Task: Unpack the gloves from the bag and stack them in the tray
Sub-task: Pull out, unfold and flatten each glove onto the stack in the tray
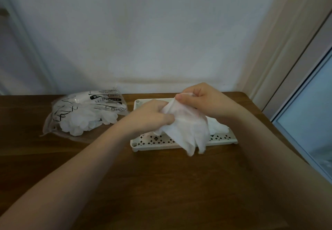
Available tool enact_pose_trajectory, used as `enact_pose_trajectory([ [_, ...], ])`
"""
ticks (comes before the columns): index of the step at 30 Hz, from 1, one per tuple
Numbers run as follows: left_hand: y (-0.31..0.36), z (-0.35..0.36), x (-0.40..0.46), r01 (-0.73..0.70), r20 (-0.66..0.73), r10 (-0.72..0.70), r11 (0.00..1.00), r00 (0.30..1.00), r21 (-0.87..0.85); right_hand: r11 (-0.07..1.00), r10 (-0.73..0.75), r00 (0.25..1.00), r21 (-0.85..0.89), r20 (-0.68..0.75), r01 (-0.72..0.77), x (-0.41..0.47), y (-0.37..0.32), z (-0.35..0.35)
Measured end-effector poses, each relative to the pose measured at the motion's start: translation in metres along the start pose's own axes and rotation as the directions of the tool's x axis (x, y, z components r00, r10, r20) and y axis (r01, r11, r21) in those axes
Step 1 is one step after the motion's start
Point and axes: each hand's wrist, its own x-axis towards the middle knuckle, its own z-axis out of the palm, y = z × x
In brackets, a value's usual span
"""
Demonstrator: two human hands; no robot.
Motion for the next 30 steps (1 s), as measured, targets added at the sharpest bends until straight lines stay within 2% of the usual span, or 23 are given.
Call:
enact_pose_trajectory([
  [5,-0.015,-0.010,0.007,0.003,-0.025,-0.004,1.000,1.000,-0.020,0.998,0.058,0.997,0.035,-0.050,-0.056,-0.003,0.008,-0.018],
  [11,-0.020,-0.018,0.016,-0.041,-0.238,-0.010,0.977,0.971,-0.209,0.986,0.166,0.984,0.001,-0.067,-0.167,-0.003,0.030,-0.045],
  [14,-0.015,-0.020,0.030,-0.073,-0.274,0.012,0.974,0.962,-0.213,0.976,0.218,0.971,0.016,-0.103,-0.217,0.004,0.046,-0.059],
  [16,-0.011,-0.020,0.042,-0.086,-0.335,0.021,0.980,0.942,-0.181,0.972,0.212,0.962,-0.061,-0.171,-0.225,0.010,0.053,-0.065],
  [19,-0.004,-0.020,0.059,-0.155,-0.469,0.140,0.988,0.872,0.007,0.978,0.154,0.929,-0.081,-0.335,-0.191,0.021,0.052,-0.072],
  [21,0.006,-0.023,0.065,-0.203,-0.497,0.204,0.977,0.844,0.057,0.991,0.103,0.884,-0.033,-0.456,-0.132,0.027,0.044,-0.077],
  [24,0.018,-0.027,0.072,-0.266,-0.520,0.190,0.961,0.833,-0.074,0.988,0.112,0.827,0.152,-0.550,-0.032,0.031,0.033,-0.083],
  [26,0.017,-0.026,0.072,-0.290,-0.510,0.158,0.938,0.846,-0.191,0.974,0.099,0.831,0.226,-0.547,0.033,0.027,0.033,-0.080],
  [28,0.007,-0.021,0.069,-0.287,-0.480,0.160,0.936,0.862,-0.204,0.976,0.066,0.852,0.212,-0.519,0.053,0.022,0.044,-0.070],
  [30,-0.009,-0.014,0.067,-0.269,-0.438,0.149,0.936,0.887,-0.227,0.993,0.030,0.868,0.115,-0.496,0.031,0.017,0.060,-0.060],
])
